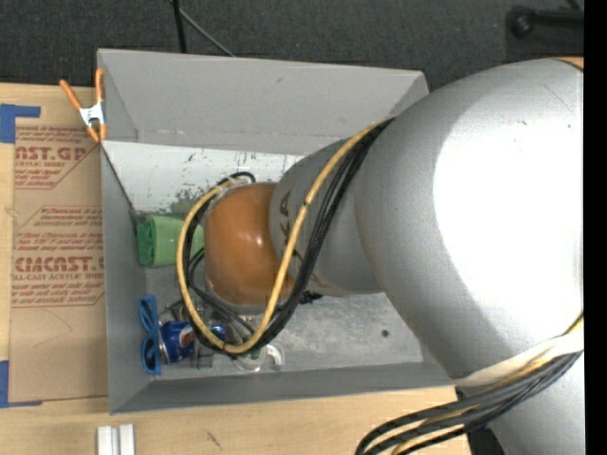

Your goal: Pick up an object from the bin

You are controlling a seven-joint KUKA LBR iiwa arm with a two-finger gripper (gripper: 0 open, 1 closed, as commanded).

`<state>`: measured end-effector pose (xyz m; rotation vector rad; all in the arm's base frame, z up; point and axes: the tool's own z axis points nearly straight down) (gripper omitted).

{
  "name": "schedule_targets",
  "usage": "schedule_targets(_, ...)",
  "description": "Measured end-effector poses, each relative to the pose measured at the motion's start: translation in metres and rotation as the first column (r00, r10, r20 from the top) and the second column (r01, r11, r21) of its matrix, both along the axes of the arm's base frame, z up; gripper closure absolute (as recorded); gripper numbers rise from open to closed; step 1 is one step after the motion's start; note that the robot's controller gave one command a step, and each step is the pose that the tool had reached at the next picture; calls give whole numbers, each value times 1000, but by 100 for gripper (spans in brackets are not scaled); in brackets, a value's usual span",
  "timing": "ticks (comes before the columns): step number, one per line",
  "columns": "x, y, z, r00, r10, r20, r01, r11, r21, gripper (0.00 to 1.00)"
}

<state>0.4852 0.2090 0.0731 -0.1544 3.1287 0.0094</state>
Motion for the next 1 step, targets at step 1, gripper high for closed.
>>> schedule_targets(1, 0, 1, 35, 1000, 2, -6, -2, 1000, -3, 100)
